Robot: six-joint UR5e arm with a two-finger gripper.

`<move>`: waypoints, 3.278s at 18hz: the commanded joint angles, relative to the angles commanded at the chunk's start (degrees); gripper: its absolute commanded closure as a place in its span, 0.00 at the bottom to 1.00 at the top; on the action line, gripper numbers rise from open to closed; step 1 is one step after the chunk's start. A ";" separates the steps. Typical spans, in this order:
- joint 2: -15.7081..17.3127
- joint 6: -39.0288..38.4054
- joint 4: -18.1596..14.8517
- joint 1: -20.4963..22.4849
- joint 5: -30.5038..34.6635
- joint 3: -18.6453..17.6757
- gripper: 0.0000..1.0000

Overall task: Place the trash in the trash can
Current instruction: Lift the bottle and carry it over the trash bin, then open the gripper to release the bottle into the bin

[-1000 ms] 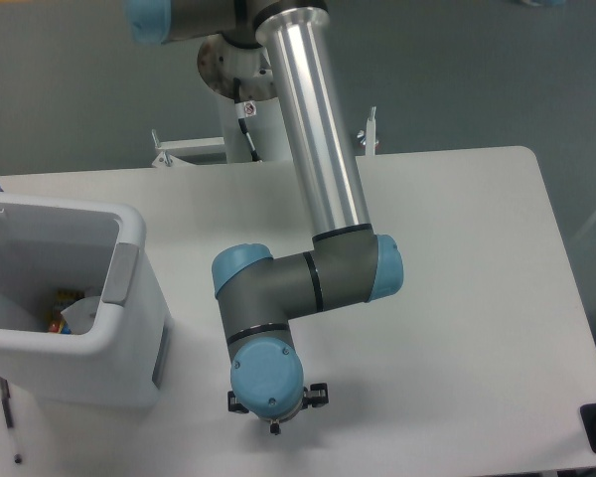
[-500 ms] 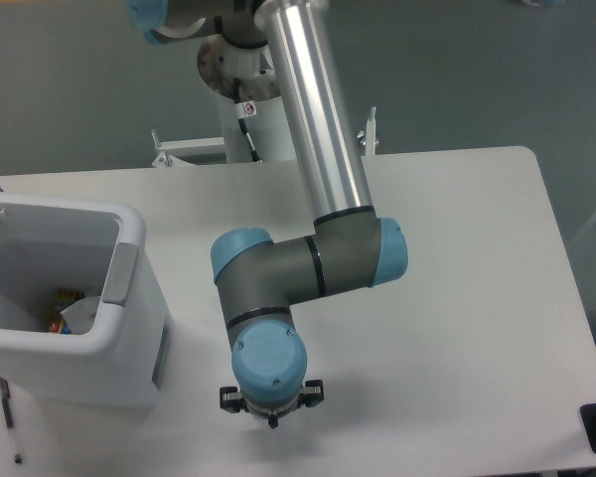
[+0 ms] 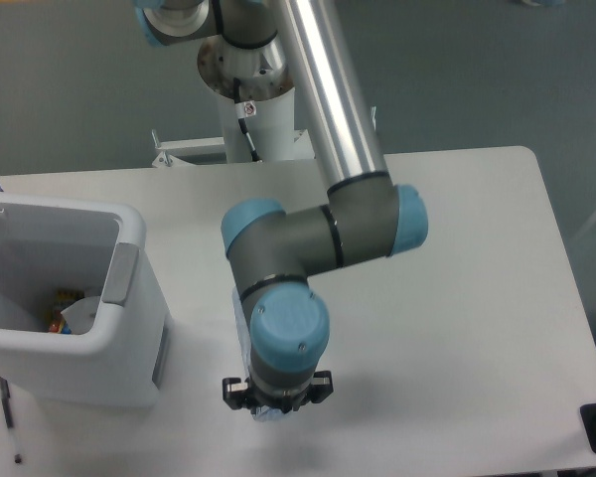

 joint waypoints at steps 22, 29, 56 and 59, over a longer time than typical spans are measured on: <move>15.48 -0.09 20.05 1.06 -27.34 1.50 0.53; 17.94 0.52 22.24 -4.38 -28.32 -2.54 0.53; 19.26 10.99 24.89 -4.58 -26.91 -13.53 0.00; 18.82 11.16 24.88 0.25 -26.73 -15.11 0.00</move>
